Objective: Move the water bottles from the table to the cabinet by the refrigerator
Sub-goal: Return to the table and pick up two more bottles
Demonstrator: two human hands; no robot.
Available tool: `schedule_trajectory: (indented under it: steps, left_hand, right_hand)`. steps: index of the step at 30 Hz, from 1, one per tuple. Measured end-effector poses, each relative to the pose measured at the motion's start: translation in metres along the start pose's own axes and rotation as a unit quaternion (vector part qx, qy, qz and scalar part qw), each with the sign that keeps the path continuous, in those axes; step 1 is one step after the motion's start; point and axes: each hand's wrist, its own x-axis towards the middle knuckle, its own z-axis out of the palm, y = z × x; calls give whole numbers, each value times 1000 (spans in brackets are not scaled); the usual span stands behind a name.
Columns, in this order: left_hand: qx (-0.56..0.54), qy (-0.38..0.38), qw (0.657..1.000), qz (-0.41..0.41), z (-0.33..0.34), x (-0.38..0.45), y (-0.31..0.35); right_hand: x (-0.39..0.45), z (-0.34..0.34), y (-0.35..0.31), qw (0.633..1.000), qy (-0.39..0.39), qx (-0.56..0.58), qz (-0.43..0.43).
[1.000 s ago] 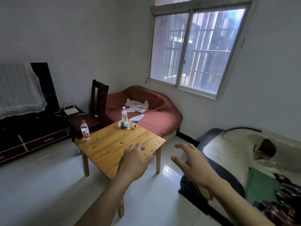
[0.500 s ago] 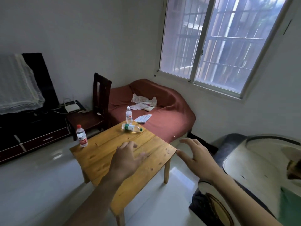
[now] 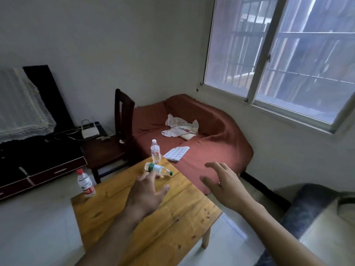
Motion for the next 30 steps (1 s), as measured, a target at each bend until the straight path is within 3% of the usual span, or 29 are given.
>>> schedule_trajectory:
  steps: [14,18,30]
  left_hand:
    - [-65,30,996,-62,13,190,-93]
    - [-63,43,993,-96,9,211,-121]
    - [7,58,970,-237,28,252,-179]
  right_hand:
    - [219,72,-5,993,-62,-87,-40]
    - [266,91,-13,992,-75,-78,-60]
    - [372,189,5,965,-214,-10,-152]
